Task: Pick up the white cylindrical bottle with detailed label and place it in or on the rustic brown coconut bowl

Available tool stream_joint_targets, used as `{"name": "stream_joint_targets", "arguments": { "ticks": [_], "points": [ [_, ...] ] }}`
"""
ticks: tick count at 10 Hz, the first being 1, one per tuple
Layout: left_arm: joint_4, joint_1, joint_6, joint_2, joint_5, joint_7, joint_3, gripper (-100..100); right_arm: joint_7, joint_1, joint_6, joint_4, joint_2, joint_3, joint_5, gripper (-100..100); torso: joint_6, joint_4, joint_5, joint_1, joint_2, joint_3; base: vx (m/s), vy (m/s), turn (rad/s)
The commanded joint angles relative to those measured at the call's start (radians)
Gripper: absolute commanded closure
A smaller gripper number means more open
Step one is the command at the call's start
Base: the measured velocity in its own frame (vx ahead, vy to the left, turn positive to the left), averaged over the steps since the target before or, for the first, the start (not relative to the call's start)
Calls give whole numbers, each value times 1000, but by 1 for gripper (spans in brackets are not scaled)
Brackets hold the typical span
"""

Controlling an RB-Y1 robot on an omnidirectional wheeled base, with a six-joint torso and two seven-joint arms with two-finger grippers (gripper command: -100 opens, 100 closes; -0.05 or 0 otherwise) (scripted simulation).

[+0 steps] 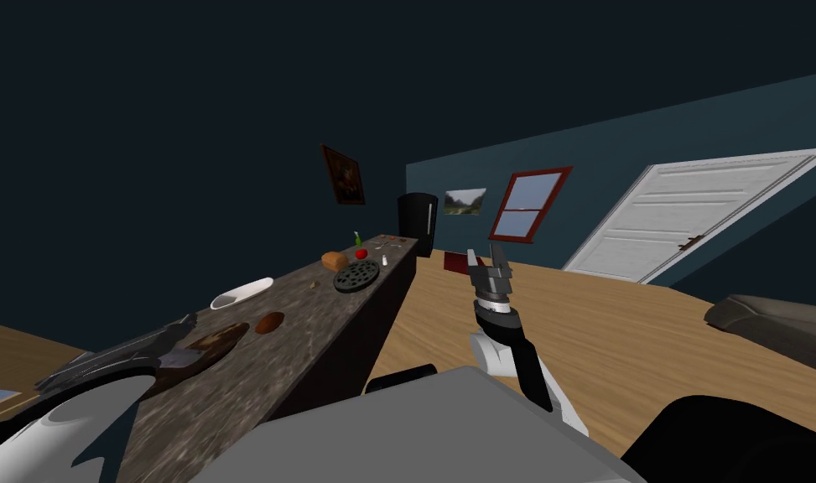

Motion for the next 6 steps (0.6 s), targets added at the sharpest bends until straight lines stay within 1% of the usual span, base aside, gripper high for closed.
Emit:
{"name": "stream_joint_targets", "arguments": {
  "ticks": [1, 6],
  "points": [
    [0, 0, 0, 0, 0, 0, 0, 0, 0, 0, 0, 0, 0, 0, 0, 0, 0, 0, 0, 0, 0, 0, 2, -5, -1],
    [0, 0, -1, 0, 0, 0, 0, 0, 0, 0, 0, 0, 0, 0, 0, 0, 0, 0, 1, 2, 1, 0, 0, 0, 0]
  ]
}}
